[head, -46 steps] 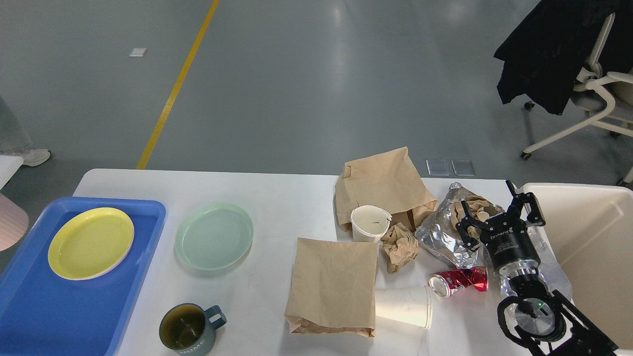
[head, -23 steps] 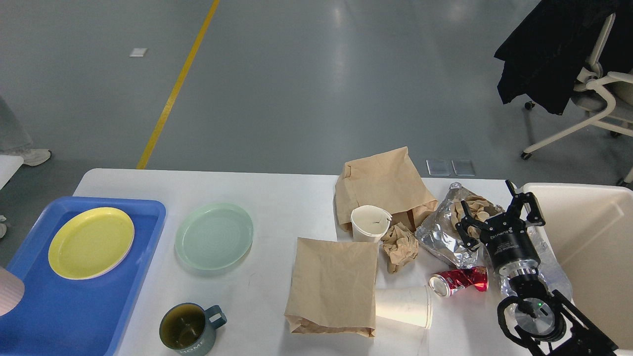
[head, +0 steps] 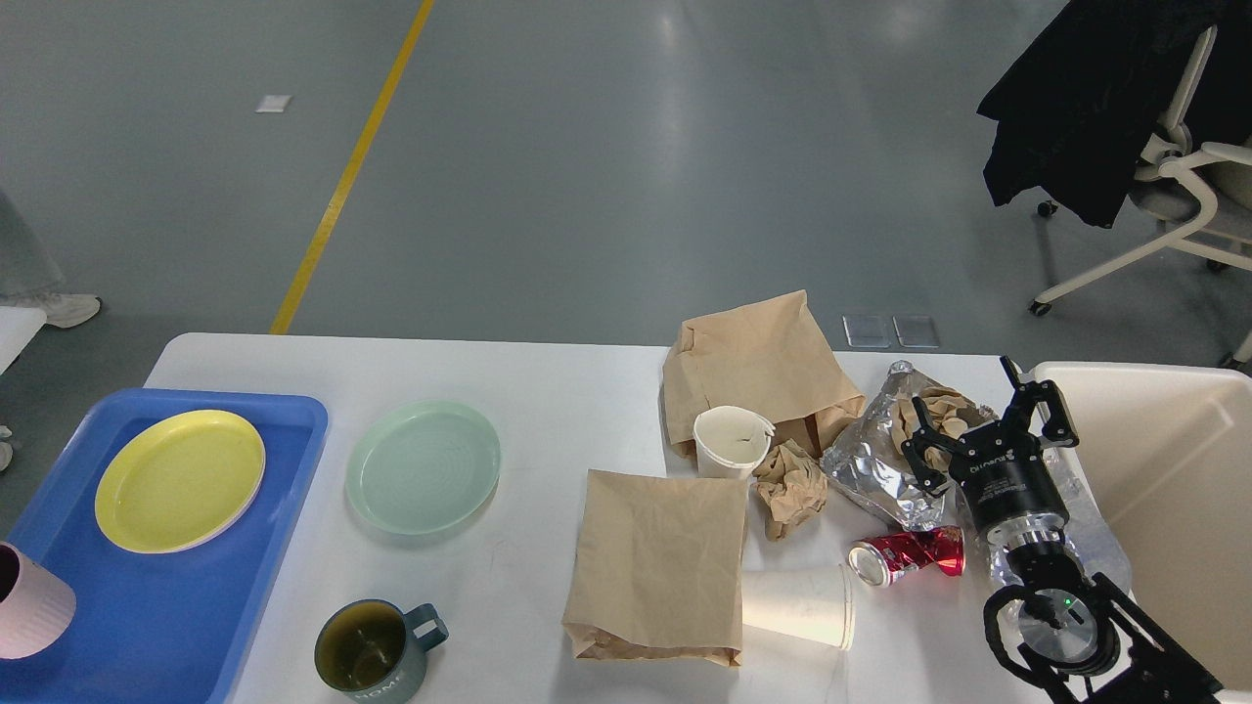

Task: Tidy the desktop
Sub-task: 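Release the pink cup on the tray corner and withdraw the left gripper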

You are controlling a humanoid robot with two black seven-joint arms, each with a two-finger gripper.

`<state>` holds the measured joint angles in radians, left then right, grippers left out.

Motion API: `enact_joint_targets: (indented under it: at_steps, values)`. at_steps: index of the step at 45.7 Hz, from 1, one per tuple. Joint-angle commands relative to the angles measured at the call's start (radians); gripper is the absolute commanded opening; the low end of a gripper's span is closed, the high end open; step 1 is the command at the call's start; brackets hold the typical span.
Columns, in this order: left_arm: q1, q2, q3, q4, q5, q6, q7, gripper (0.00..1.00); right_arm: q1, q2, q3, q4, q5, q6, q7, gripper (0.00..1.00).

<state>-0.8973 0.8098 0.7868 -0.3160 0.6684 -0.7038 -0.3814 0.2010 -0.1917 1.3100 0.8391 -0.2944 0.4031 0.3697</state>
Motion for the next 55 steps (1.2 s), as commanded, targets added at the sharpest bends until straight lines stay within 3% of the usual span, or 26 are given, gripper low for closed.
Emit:
enact_joint_targets:
  at_steps: [1,19,34,42,48,50,55]
  values:
    - [0.003,0.002,0.005,0.014,0.008,0.015,0.001,0.03,0.0,0.0,0.0,0.0,0.001,0.0,0.0,1.0]
    - [0.035,-0.001,-0.043,0.0,-0.012,0.006,0.01,0.06,0.0,0.0,0.0,0.0,0.001,0.0,0.0,1.0]
    - [0.06,-0.024,-0.054,0.002,-0.021,0.027,0.019,0.13,0.0,0.0,0.0,0.0,0.001,0.0,0.0,1.0]
    - [0.06,-0.015,-0.054,0.0,-0.033,0.107,0.016,0.37,0.0,0.0,0.0,0.0,0.001,0.0,0.0,1.0]
    - [0.06,-0.001,-0.047,-0.002,-0.154,0.119,0.016,0.89,0.0,0.0,0.0,0.0,0.001,0.0,0.0,1.0]
    - [0.058,0.006,-0.04,-0.003,-0.205,0.104,0.016,0.94,0.0,0.0,0.0,0.0,-0.002,0.0,0.0,1.0]
    - [0.058,0.023,-0.035,-0.046,-0.248,0.089,0.016,0.96,0.0,0.0,0.0,0.0,0.001,0.0,0.0,1.0]
